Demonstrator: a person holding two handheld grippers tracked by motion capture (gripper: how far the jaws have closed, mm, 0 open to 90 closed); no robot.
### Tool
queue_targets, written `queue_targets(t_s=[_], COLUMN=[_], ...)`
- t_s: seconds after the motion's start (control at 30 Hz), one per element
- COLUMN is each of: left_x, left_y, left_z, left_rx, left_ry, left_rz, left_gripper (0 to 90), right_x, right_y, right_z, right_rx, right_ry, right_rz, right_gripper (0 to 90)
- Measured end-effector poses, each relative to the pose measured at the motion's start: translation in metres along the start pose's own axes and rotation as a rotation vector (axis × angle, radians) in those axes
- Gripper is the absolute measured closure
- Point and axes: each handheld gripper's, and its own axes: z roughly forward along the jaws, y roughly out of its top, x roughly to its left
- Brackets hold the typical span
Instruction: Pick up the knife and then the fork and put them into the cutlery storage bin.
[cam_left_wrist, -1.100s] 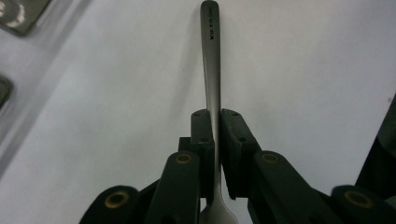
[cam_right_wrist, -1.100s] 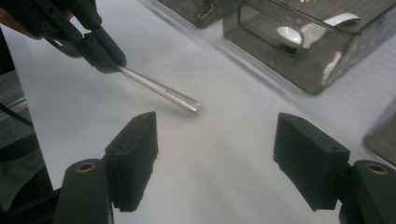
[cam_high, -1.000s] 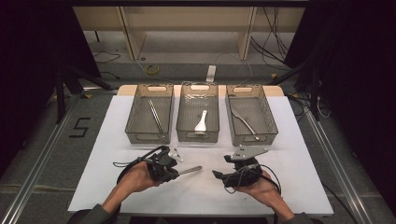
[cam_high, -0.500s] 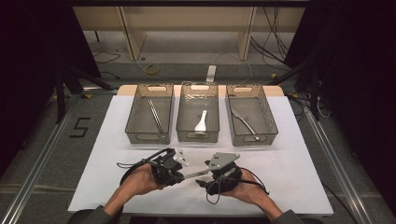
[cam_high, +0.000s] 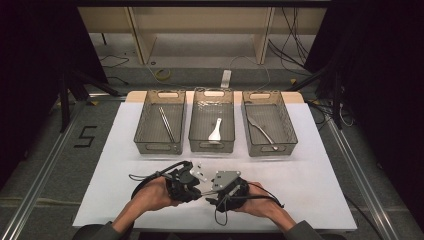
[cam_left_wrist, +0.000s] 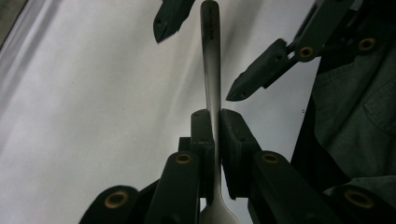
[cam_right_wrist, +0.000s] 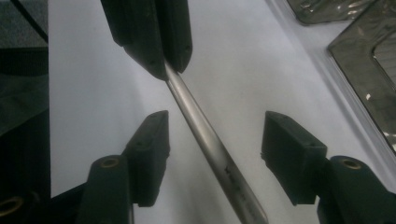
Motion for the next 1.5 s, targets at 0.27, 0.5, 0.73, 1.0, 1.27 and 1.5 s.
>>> queue_targets(t_s=[0.27,0.5,0.73,1.0,1.27,1.5], left_x=[-0.002,-0.003,-0.005,0.000,0.013,0.019], left_y=[0.002,0.003,0.003,0.002,-0.002,-0.008], left_z=[0.001,0.002,0.005,-0.002,-0.014,-0.025], left_rx=[-0.002,0.003,0.004,-0.079,-0.252,-0.308], left_ry=[-0.025,-0.035,-0.051,-0.057,0.010,0.046], left_rz=[-0.001,0.001,0.042,-0.014,-0.079,-0.122], left_gripper=[83.6,83.5,83.9,63.1,44.5,32.6], right_x=[0.010,0.015,0.024,0.023,0.015,0.009], right_y=[0.002,0.003,0.002,0.000,-0.004,-0.007], right_z=[0.004,0.004,0.005,0.005,0.004,0.001], right_rx=[0.019,0.018,0.039,0.067,0.087,0.092], right_ry=[-0.010,-0.024,0.000,-0.013,-0.027,-0.035], right_rz=[-0.114,-0.170,-0.294,-0.300,-0.261,-0.221], right_gripper=[59.3,74.7,87.1,87.9,87.8,87.8])
